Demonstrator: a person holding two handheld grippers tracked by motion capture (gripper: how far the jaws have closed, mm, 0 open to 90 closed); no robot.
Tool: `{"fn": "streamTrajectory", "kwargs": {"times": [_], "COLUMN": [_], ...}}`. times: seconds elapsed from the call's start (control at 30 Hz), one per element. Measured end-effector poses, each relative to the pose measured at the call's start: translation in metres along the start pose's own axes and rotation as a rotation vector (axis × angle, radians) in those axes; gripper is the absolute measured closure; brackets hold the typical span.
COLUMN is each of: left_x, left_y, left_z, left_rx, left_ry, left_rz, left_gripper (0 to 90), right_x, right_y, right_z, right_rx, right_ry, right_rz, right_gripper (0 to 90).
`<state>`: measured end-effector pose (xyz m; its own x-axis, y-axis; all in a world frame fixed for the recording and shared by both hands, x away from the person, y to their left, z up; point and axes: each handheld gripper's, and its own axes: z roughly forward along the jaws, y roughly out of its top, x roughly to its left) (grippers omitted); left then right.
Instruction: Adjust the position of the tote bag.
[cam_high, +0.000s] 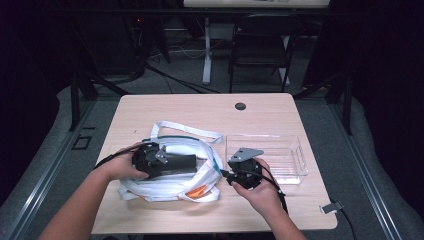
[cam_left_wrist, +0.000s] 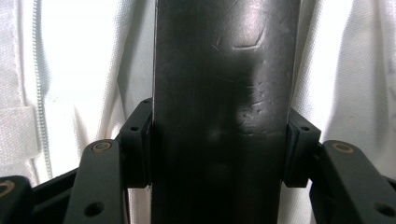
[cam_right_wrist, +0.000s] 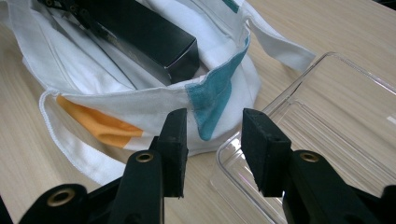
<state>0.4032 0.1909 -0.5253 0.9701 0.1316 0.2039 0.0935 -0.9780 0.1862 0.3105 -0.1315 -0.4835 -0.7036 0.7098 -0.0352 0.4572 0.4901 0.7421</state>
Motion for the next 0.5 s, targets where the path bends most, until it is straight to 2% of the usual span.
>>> {"fn": "streamTrajectory", "kwargs": {"times": [0.17,0.5], "left_x": [0.000,-0.001], "left_y": [-0.001,-0.004], "left_z": [-0.005,-0.015], "left_rx": [-0.007,-0.020], "left_ry": [0.006,-0.003], "left_rz": [0.005,-0.013], "left_gripper": [42.6,42.9], "right_x": [0.000,0.000], "right_y": [0.000,0.000], "right_z": [0.000,0.001], "right_rx": [0.002,0.003], "right_ry": [0.000,-0.002], "right_rz": [-0.003,-0.007], "right_gripper": [61.1,60.7]}}
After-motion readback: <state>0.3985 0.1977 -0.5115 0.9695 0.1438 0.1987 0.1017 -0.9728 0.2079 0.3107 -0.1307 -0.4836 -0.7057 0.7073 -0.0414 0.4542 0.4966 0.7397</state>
